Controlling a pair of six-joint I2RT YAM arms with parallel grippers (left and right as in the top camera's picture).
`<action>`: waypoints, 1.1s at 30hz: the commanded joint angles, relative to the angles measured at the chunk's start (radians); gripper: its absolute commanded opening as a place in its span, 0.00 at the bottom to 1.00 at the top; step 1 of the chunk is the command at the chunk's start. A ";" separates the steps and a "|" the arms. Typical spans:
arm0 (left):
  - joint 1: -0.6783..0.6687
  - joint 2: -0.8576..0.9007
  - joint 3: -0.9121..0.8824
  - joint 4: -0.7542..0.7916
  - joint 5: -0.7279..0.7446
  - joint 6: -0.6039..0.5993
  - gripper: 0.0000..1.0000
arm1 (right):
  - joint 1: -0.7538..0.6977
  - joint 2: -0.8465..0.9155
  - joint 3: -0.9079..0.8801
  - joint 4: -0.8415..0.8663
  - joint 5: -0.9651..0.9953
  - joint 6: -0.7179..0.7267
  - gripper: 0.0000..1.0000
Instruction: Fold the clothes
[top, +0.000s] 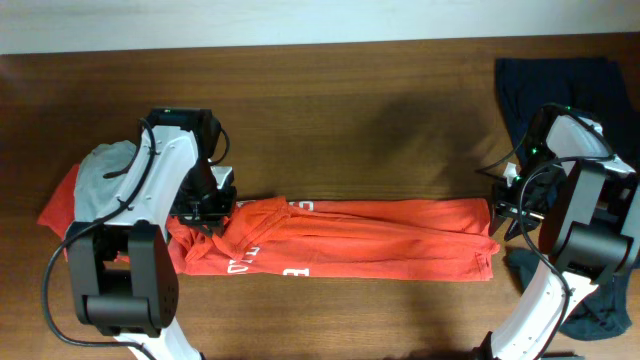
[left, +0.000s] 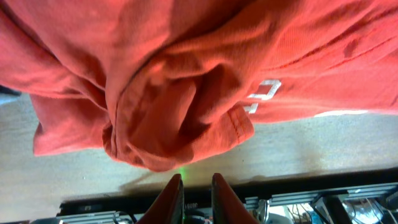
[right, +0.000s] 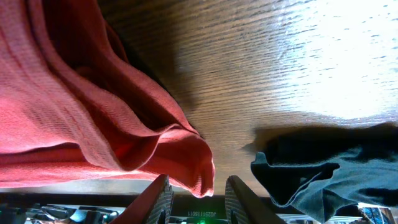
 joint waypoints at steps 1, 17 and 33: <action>0.006 -0.018 -0.008 0.034 0.008 -0.007 0.15 | -0.007 -0.023 -0.008 -0.002 -0.006 0.005 0.34; 0.006 -0.018 -0.099 0.148 0.060 -0.120 0.07 | -0.007 -0.023 -0.008 -0.001 -0.006 0.005 0.34; 0.013 -0.018 -0.319 0.258 -0.097 -0.267 0.21 | -0.007 -0.023 -0.008 -0.012 -0.006 0.005 0.34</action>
